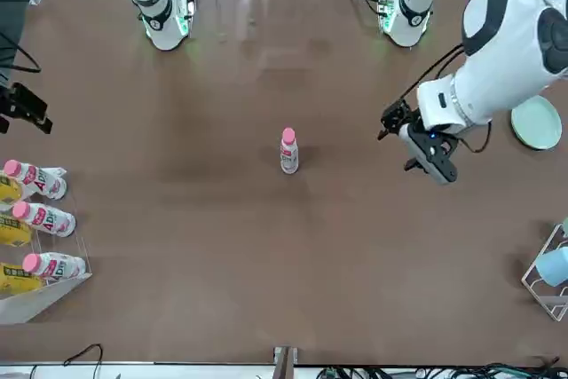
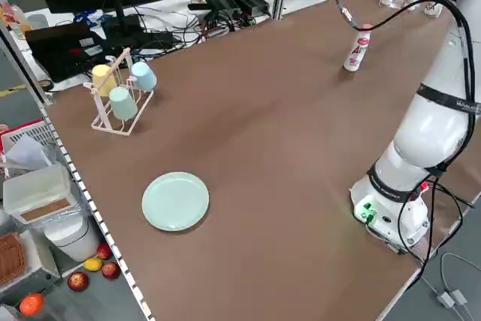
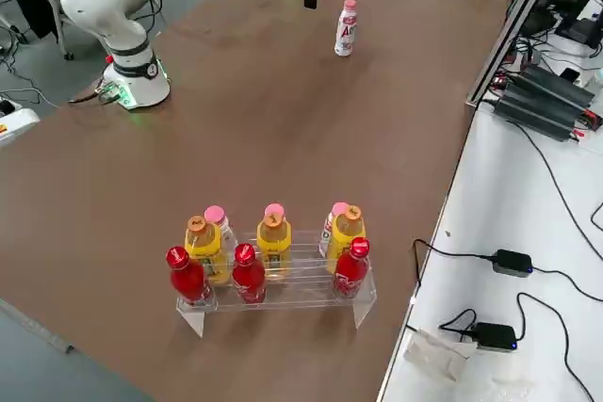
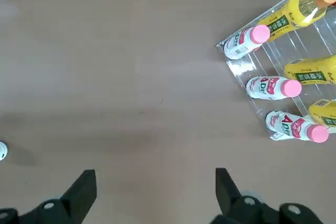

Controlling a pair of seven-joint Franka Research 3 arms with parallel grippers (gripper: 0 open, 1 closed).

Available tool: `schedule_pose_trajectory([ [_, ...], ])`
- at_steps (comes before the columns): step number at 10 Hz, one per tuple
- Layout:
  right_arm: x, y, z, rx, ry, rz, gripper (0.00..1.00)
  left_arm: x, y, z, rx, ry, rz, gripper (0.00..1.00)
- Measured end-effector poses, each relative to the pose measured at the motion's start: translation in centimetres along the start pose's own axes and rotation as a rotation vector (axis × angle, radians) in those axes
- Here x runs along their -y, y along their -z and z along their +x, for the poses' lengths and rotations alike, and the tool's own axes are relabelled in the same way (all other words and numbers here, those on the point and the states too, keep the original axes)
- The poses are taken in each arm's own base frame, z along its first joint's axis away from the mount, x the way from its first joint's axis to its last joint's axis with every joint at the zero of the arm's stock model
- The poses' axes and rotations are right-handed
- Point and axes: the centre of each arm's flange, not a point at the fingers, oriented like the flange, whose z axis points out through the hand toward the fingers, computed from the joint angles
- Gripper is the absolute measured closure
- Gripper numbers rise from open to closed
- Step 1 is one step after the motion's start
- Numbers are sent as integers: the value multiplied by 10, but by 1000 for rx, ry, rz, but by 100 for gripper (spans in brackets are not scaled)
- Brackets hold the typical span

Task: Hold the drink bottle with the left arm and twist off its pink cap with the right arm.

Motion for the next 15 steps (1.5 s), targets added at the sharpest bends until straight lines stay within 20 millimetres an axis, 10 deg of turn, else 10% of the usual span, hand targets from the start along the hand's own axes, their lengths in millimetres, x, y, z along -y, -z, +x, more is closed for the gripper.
schedule_pose_trajectory([
  [5,0,0,0,0,0,0,0,1,-13,7,-93,-108,8,4],
  [15,0,0,0,-1,0,0,0,-45,-100,12,-248,-301,33,5],
])
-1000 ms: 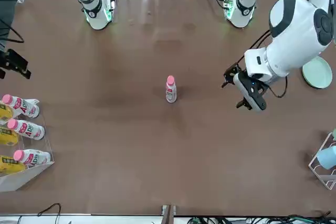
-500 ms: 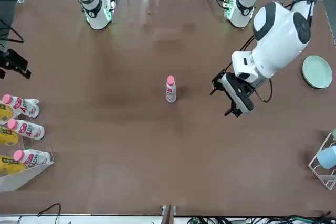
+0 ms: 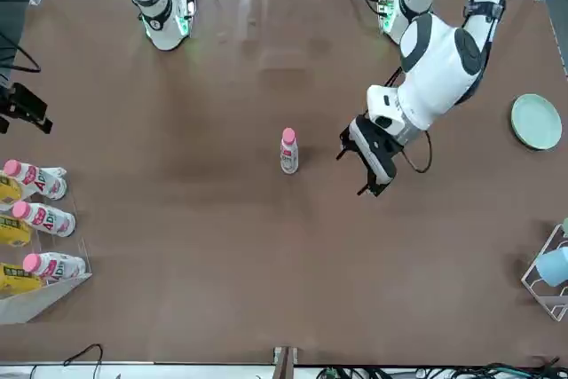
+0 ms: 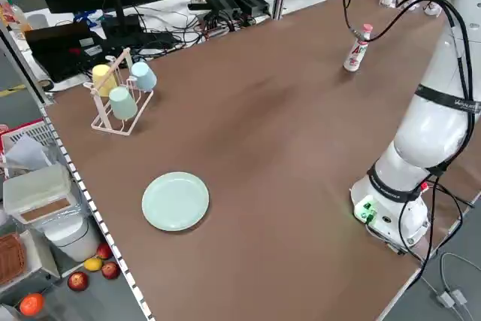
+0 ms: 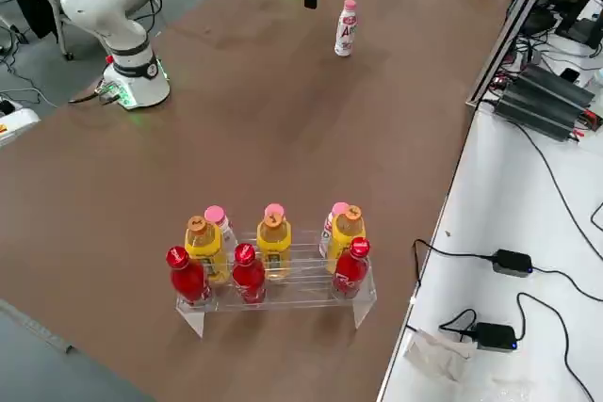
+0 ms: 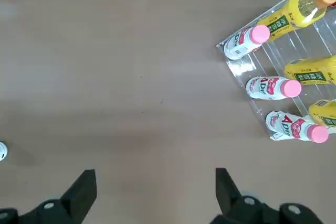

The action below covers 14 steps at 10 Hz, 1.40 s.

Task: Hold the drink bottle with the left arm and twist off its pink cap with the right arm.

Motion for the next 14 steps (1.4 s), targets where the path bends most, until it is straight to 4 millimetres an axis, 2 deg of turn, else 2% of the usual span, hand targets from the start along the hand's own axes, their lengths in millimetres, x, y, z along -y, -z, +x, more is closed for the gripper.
schedule_pose_trajectory([
  [2,0,0,0,0,0,0,0,4,-5,-11,-11,0,-25,0],
  [5,0,0,0,0,0,0,0,11,-7,-24,-20,-85,-23,2],
  [10,0,0,0,0,0,0,0,-38,-51,-50,-94,-68,-14,3],
  [14,0,0,0,0,0,0,0,-64,-72,-68,-103,-67,11,2],
])
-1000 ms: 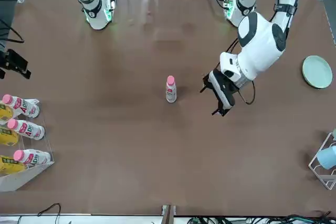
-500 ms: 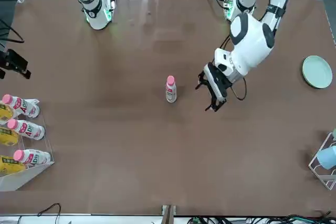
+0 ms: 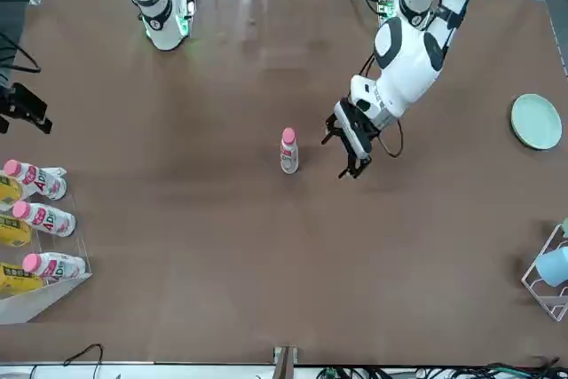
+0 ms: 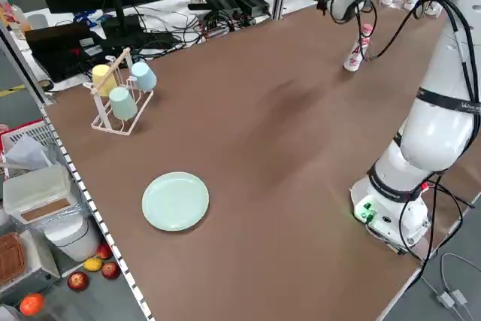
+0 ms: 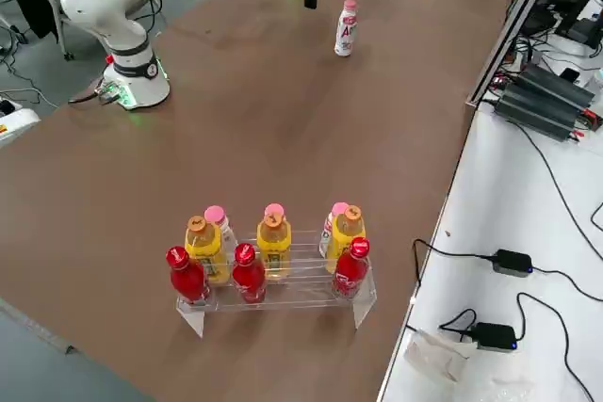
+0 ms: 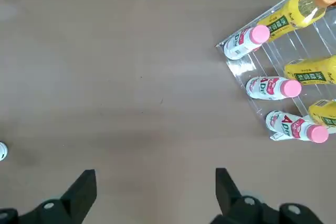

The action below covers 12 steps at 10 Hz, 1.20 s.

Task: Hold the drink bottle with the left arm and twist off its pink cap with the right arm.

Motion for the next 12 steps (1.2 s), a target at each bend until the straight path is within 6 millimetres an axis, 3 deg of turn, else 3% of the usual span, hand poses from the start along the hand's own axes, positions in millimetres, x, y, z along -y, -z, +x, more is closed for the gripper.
schedule_pose_trajectory([
  [3,0,0,0,0,0,0,0,-35,-16,-9,-12,-35,11,3],
  [7,0,0,0,0,0,0,0,-70,-35,-39,-20,-63,46,4],
  [9,-1,0,0,0,-1,0,0,-67,-37,-53,-31,-87,43,4],
  [12,-2,0,0,0,-3,-1,0,-44,-36,-67,-67,-105,36,4],
])
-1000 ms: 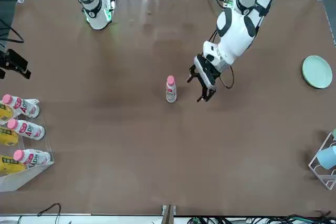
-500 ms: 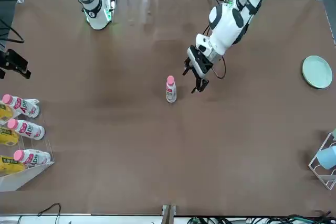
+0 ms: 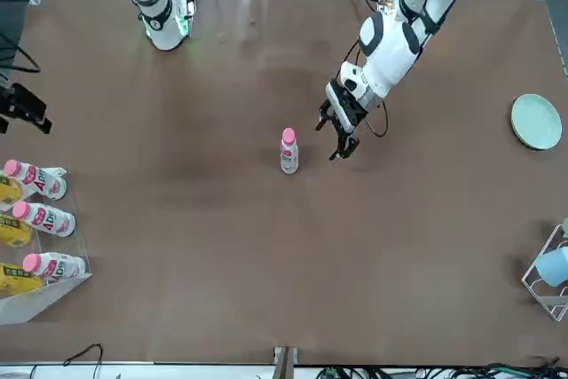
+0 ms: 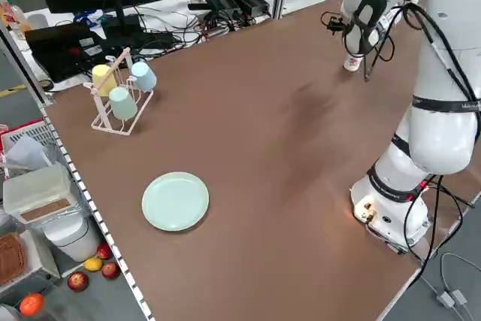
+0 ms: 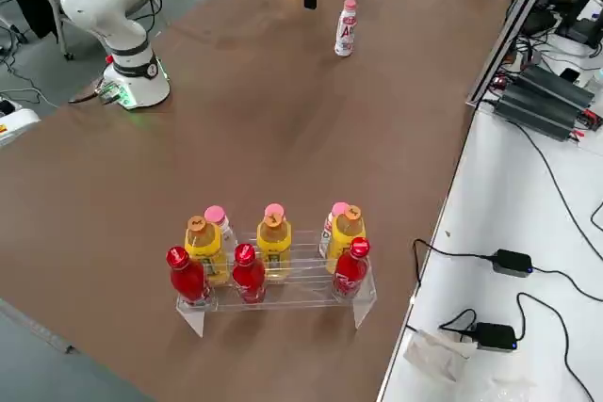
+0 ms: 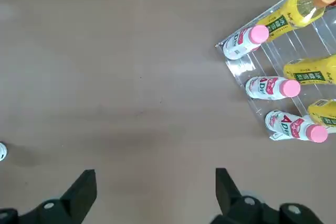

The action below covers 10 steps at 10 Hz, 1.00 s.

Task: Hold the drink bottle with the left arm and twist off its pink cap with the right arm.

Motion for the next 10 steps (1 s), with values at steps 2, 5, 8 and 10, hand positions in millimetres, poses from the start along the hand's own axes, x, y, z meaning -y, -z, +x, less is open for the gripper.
schedule_pose_trajectory([
  [2,-8,0,0,1,-15,-3,0,-5,-4,0,-21,3,5,4],
  [5,-24,1,-1,0,-41,-4,0,-11,-10,-3,-44,-10,7,4],
  [8,-21,15,-10,-3,-35,-1,0,-18,-19,-8,-70,-33,-4,5],
  [10,-34,15,-11,-5,-59,-4,0,-17,-24,-9,-99,-53,-8,4],
])
